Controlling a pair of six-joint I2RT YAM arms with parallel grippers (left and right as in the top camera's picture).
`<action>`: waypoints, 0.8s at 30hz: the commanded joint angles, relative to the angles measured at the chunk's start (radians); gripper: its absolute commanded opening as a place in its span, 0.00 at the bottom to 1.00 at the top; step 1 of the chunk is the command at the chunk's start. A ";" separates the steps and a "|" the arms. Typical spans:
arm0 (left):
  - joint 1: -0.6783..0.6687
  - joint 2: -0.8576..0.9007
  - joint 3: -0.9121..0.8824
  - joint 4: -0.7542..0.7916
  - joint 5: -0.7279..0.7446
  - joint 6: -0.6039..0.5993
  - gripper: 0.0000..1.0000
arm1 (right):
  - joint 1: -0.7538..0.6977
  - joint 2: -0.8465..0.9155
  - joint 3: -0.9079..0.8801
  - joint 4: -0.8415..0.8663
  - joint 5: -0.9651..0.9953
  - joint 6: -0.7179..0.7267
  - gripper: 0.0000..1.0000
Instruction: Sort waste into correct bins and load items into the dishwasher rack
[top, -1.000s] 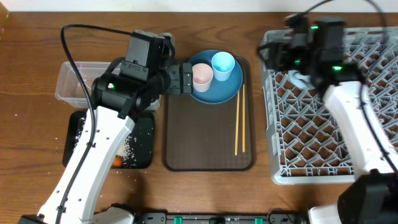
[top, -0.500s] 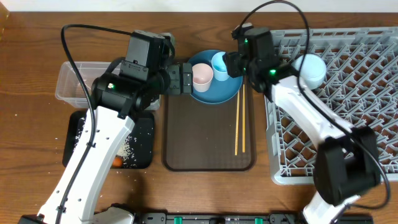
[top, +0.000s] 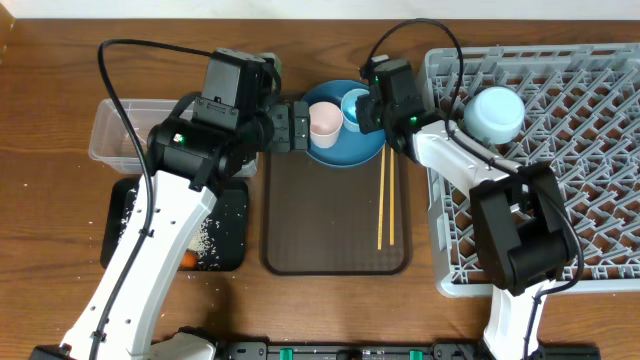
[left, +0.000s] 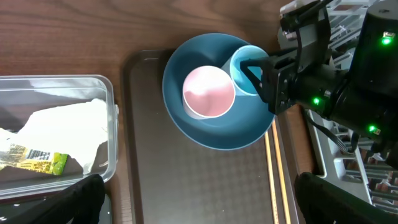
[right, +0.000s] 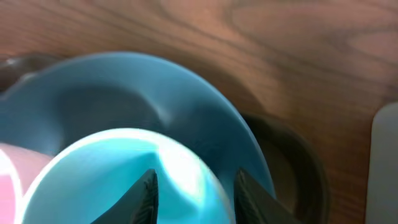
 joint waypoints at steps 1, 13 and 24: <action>0.003 0.004 0.010 -0.003 0.006 0.006 0.98 | 0.000 -0.010 0.006 0.010 0.003 -0.006 0.33; 0.003 0.004 0.010 -0.003 0.006 0.005 0.98 | -0.004 -0.079 0.008 0.011 0.011 -0.033 0.41; 0.003 0.004 0.010 -0.003 0.006 0.005 0.98 | -0.011 -0.175 0.008 -0.051 0.011 -0.033 0.56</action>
